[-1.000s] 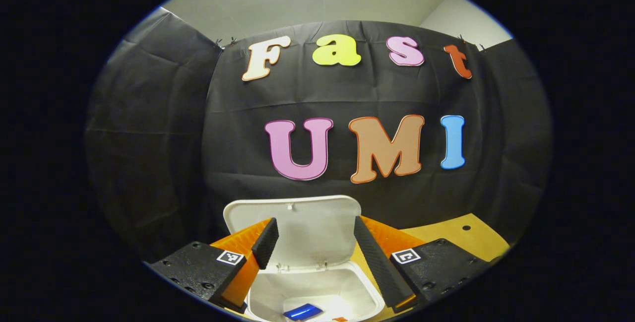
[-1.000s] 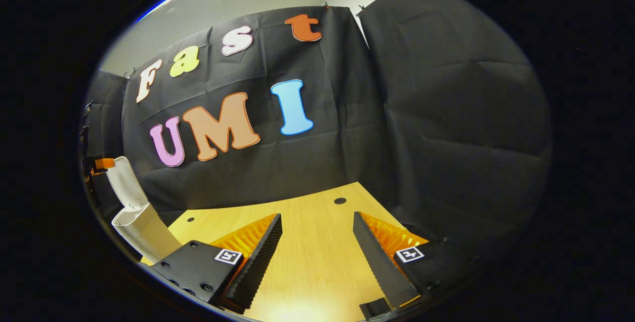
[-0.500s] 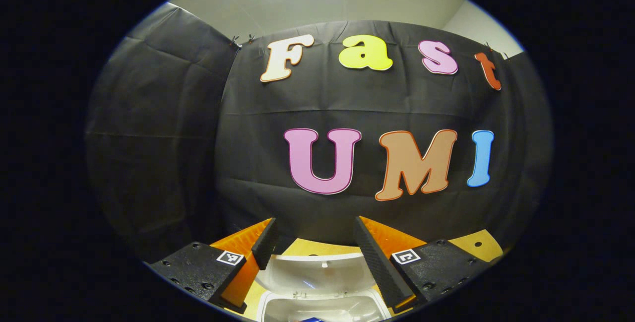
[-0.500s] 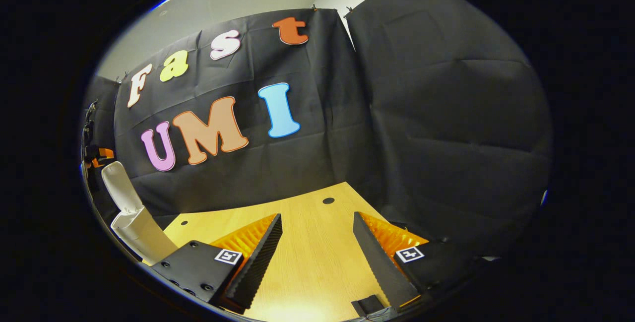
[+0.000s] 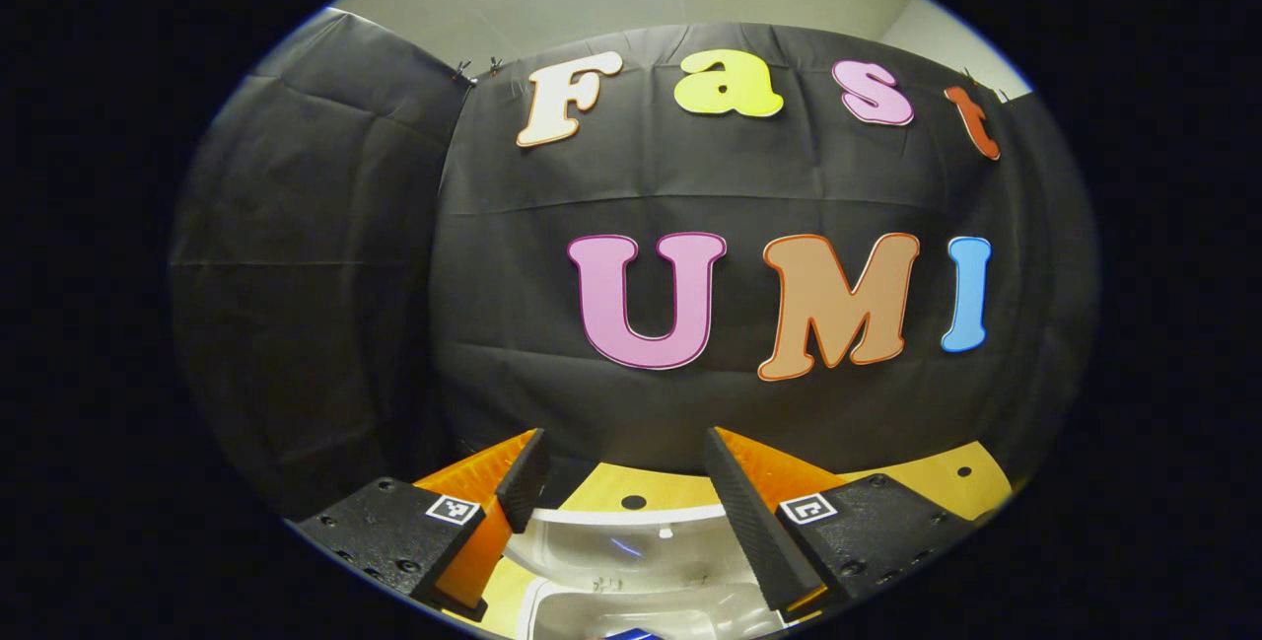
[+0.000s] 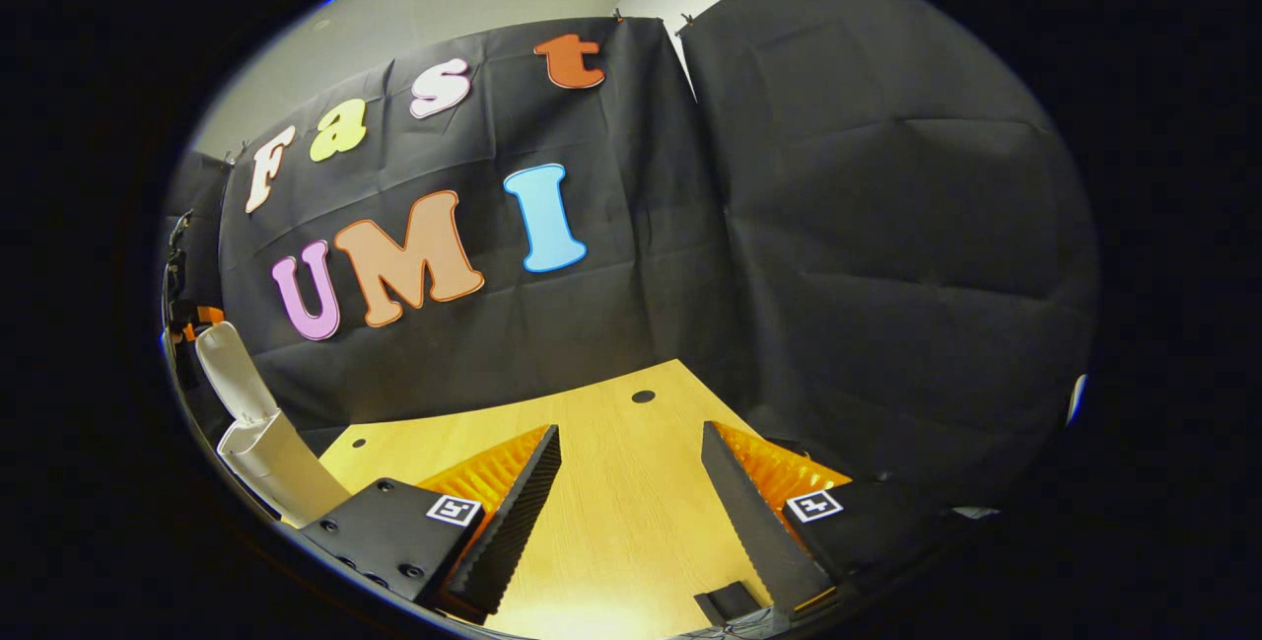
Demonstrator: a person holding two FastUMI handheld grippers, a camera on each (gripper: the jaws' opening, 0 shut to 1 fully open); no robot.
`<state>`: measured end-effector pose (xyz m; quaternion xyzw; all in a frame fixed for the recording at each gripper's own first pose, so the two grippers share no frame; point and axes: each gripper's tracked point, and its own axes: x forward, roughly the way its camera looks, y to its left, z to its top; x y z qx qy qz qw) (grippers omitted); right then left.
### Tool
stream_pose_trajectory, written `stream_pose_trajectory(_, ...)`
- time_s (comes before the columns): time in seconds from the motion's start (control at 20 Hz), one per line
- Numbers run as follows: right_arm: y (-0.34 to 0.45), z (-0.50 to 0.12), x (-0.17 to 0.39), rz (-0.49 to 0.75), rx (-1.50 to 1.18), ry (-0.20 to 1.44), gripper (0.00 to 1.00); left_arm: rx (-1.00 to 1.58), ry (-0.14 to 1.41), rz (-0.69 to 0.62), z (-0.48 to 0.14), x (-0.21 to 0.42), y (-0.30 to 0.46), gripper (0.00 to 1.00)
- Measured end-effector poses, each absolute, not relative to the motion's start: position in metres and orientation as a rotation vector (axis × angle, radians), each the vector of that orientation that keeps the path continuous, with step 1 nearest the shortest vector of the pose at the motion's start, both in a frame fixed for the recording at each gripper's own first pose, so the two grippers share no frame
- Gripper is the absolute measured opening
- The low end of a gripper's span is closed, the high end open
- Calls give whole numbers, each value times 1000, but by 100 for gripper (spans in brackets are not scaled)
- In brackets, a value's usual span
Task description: Press the lid of the desktop garbage bin to open it, pick up the crumpled paper on the desktop and throw it into the bin, then pick up the pop can on the desktop and drop it into the bin, and finally close the garbage bin lid.
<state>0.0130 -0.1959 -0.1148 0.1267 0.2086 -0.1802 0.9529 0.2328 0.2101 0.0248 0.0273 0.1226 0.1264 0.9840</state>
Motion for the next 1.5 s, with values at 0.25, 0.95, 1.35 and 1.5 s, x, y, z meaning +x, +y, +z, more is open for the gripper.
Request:
stream_pose_trajectory(0.25,-185,-113,23,-330,250,418,96,67,204,264,23,193,199,94)
stream_pose_trajectory(0.95,-168,-105,21,-269,221,417,96,97,156,291,-62,96,166,93)
stream_pose_trajectory(1.35,-181,-101,4,-311,224,404,96,87,232,277,-113,81,156,94)
stream_pose_trajectory(1.5,-186,-102,-2,-327,235,406,96,88,229,266,-114,80,158,94)
